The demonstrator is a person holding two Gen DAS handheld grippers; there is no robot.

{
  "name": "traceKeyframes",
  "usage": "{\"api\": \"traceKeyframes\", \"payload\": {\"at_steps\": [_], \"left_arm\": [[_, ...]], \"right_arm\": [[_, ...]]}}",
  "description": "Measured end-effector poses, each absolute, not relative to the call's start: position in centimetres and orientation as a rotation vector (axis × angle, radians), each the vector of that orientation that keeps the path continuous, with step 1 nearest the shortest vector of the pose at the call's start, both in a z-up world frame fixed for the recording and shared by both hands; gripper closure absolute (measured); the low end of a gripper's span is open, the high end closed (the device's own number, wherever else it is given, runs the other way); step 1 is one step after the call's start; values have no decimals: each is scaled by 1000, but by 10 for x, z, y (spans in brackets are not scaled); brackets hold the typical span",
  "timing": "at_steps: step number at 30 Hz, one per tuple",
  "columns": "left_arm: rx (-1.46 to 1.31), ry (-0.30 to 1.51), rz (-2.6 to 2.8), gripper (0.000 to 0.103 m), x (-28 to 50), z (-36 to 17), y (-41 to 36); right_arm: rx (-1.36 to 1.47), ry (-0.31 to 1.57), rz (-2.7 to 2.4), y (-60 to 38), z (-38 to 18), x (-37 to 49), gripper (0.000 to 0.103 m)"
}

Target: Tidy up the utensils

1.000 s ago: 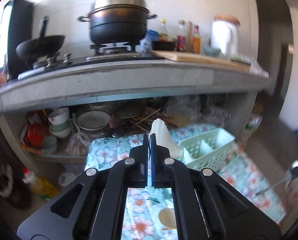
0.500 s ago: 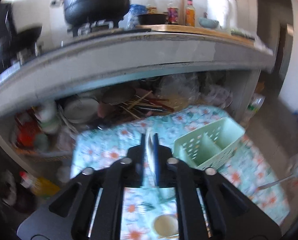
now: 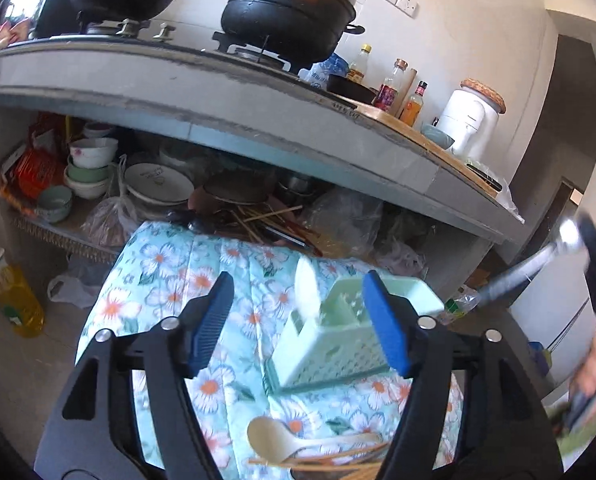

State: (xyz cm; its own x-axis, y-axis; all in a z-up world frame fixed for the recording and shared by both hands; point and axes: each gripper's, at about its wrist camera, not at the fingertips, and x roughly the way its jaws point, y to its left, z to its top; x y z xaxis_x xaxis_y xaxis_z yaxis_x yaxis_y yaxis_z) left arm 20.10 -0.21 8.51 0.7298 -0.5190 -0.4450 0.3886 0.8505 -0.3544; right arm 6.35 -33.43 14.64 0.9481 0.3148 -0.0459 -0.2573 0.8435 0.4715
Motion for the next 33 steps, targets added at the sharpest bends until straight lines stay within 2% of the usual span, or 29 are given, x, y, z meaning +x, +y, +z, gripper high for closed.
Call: {"api": "traceKeyframes", "payload": {"at_steps": [5,16,31,32,33], "left_arm": [[-235,587,-505,31,186,67,6],[-252,656,-509,26,171,29,9],[-247,646,-449,20,152,22,22],[-243,644,-445,20,151,22,23],[-238,641,-438,20,150,22,25]], "right_arm": [[503,194,306,-328,132,109,100],[574,458,247,-324,41,170,99],[443,395,96,-320,61,115,98],[437,396,90,-319,60,109,96],[427,398,83,-317,59,102,90]]}}
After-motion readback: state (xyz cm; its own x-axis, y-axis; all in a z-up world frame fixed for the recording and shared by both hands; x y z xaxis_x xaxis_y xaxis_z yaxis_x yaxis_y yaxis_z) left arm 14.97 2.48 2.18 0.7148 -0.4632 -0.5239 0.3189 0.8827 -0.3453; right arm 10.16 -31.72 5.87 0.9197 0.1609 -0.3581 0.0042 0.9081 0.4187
